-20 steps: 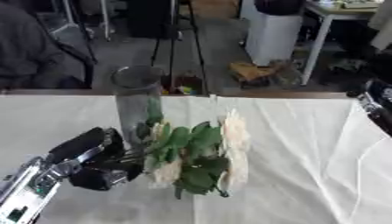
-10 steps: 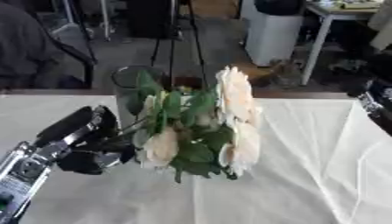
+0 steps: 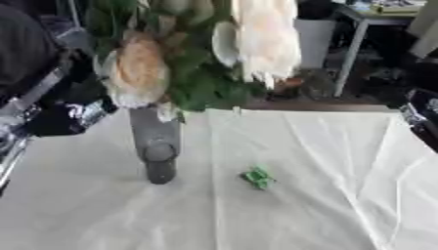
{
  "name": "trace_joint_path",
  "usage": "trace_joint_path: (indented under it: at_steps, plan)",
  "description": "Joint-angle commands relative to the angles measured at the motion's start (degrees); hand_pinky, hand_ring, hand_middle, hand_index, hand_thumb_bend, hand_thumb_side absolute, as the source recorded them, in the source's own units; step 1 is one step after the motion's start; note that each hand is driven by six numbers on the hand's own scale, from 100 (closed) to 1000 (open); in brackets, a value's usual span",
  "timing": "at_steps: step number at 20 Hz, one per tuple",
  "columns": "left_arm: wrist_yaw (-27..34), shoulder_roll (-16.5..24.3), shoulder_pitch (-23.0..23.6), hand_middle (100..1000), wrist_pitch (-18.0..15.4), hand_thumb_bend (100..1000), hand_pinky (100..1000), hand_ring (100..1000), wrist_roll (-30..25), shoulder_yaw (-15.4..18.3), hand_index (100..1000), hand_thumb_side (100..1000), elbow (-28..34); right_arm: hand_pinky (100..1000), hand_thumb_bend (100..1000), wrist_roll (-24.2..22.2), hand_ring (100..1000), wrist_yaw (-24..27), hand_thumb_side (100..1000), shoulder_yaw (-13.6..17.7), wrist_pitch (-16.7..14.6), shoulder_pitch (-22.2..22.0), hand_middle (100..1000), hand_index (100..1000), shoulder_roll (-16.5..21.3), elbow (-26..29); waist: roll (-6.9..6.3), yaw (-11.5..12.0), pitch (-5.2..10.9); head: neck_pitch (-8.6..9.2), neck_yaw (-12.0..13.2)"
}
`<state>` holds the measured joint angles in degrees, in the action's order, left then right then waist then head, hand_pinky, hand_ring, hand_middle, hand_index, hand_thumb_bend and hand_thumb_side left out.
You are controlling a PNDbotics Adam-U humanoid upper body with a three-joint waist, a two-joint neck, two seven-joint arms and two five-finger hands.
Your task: Arrange flowers into the vase.
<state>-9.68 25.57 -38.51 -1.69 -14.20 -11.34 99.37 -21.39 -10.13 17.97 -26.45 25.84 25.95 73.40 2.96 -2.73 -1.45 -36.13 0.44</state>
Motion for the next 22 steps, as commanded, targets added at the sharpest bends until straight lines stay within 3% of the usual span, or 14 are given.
trace_joint_path:
  at_steps: [1, 12, 22]
  plan:
    - [3.4, 1.5, -2.7, 100, 1.1, 370, 100, 100, 1.8, 1.2, 220, 706, -1.9, 791, 100, -0.1, 798, 0.5, 838, 0.0, -0.1, 1.4, 659, 763, 1.1, 0.7, 0.06, -0.3, 0.60, 0.66, 0.3]
    - [9.5, 0.9, -10.0, 100, 0.8, 364, 100, 100, 8.6, 2.9, 218, 712, -14.0, 791, 100, -0.5, 798, 0.7, 839, -0.3, -0.2, 2.1, 658, 762, 0.3, 0.8, 0.29, -2.3, 0.38, 1.38, 1.4]
    - [23.0, -0.2, -14.9, 100, 0.2, 413, 100, 100, 16.8, 5.1, 221, 686, -15.1, 792, 100, -1.2, 798, 0.8, 843, -0.6, 0.0, 2.6, 657, 761, -0.4, 1.2, 0.00, -3.9, 0.24, 1.62, 2.2]
